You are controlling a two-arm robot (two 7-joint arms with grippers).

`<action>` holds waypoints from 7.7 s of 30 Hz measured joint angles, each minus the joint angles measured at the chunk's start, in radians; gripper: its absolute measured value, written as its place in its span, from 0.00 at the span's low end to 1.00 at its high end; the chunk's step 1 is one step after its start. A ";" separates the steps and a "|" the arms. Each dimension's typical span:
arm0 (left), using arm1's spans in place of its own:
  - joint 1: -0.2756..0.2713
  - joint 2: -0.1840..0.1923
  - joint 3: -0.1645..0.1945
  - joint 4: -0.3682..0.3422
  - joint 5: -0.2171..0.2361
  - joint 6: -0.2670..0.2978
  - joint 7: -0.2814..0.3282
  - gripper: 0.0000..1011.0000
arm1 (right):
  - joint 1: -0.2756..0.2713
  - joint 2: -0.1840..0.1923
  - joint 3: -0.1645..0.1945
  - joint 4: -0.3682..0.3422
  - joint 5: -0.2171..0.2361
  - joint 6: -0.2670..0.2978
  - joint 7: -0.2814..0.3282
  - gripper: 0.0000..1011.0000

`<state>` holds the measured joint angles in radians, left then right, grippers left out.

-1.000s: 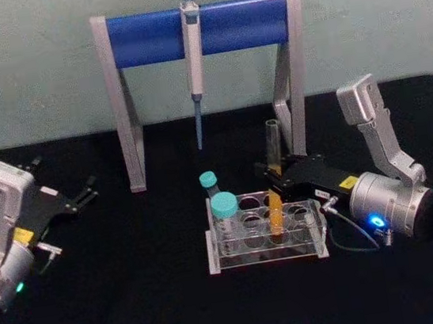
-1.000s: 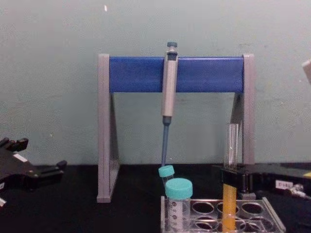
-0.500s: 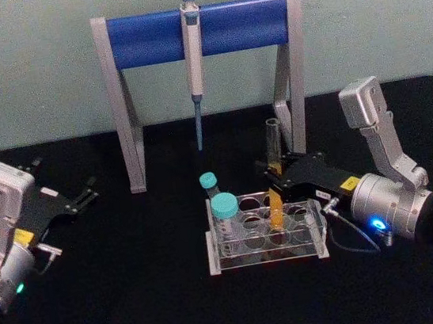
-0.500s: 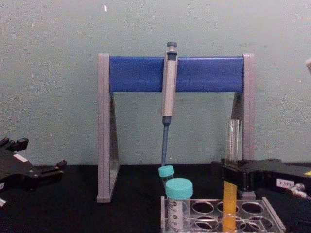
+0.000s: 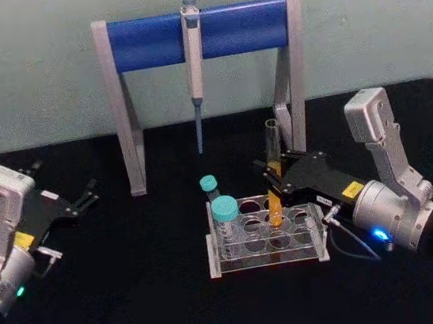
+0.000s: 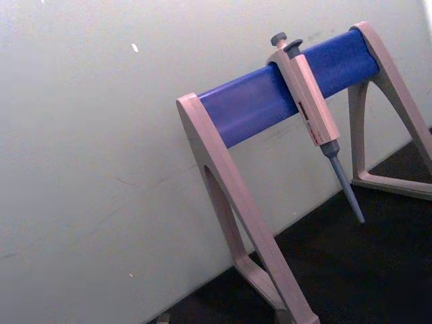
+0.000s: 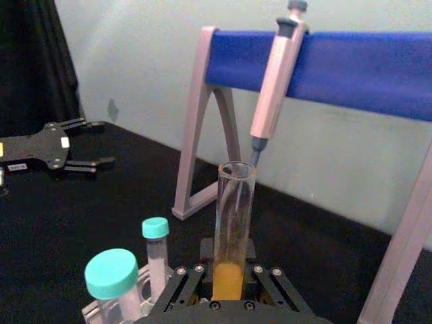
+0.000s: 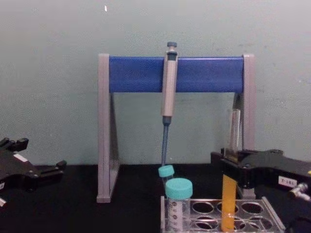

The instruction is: Pick up the test tube from the test tube rack, shake it, then place it back into the test tube rack.

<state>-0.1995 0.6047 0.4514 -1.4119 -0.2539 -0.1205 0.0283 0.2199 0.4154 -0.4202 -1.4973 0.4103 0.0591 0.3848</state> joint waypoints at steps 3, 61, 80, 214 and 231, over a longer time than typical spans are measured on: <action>0.000 0.000 0.000 0.000 0.000 0.000 0.000 0.99 | -0.009 -0.001 0.004 -0.007 -0.015 -0.025 0.003 0.23; 0.000 0.000 0.000 0.000 0.000 0.000 0.000 0.99 | -0.168 0.068 0.123 -0.258 -0.022 0.006 0.029 0.23; 0.000 0.000 0.000 0.000 0.000 0.000 0.000 0.99 | -0.030 -0.019 0.041 -0.129 -0.011 -0.032 0.020 0.23; 0.000 0.000 0.000 0.000 0.000 0.000 0.000 0.99 | -0.131 0.041 0.070 -0.275 0.004 0.061 0.055 0.23; 0.000 0.000 0.000 0.000 0.000 0.000 0.000 0.99 | -0.018 -0.065 0.056 -0.115 -0.048 -0.026 -0.058 0.23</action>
<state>-0.1996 0.6047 0.4514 -1.4120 -0.2539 -0.1205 0.0283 0.2017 0.3505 -0.3647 -1.6122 0.3621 0.0335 0.3265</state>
